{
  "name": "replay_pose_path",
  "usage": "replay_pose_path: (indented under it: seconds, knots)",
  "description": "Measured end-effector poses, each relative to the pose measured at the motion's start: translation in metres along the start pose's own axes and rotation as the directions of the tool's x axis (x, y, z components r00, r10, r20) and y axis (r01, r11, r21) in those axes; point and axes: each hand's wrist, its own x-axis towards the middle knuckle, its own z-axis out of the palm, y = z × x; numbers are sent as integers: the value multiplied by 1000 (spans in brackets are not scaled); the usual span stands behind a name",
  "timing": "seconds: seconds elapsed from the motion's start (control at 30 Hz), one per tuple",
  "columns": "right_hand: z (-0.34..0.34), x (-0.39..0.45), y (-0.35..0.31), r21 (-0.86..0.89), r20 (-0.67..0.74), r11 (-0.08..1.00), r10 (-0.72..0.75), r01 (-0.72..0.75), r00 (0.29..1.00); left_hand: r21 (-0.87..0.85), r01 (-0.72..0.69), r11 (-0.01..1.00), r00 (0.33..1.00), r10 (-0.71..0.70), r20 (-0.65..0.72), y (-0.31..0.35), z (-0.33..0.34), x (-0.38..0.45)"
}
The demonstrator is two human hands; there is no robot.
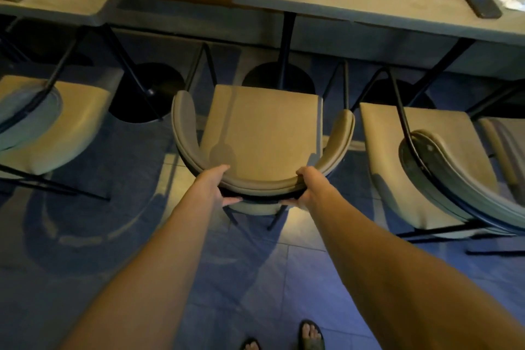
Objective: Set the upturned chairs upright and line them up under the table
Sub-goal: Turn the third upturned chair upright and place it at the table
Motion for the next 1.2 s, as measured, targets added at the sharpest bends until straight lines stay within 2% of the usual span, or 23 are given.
replay_pose_path:
  seconds: [0.1, 0.27, 0.7, 0.93, 1.13, 1.2]
  knots:
    - [-6, 18, -2, 40, -31, 999, -28, 29, 999, -34, 44, 998, 999, -44, 14, -5, 3, 1]
    - [-12, 18, 1, 43, -96, 996, -69, 73, 993, 2, 59, 998, 998, -59, 1, -6, 15, 6]
    - [-3, 46, -59, 67, -10, 987, -145, 145, 989, -26, 60, 998, 998, -61, -29, 42, 66, 22]
    - [11, 61, -106, 101, -68, 984, -141, 147, 988, -18, 59, 998, 996, -60, -70, 77, 103, 35]
    - [14, 59, -131, 177, -3, 979, -103, 101, 995, -82, -11, 997, 998, 6, -69, 92, 119, 40]
    - [5, 54, -129, 69, 48, 996, -65, 62, 997, -63, -71, 996, 992, 64, -106, 87, 119, 35]
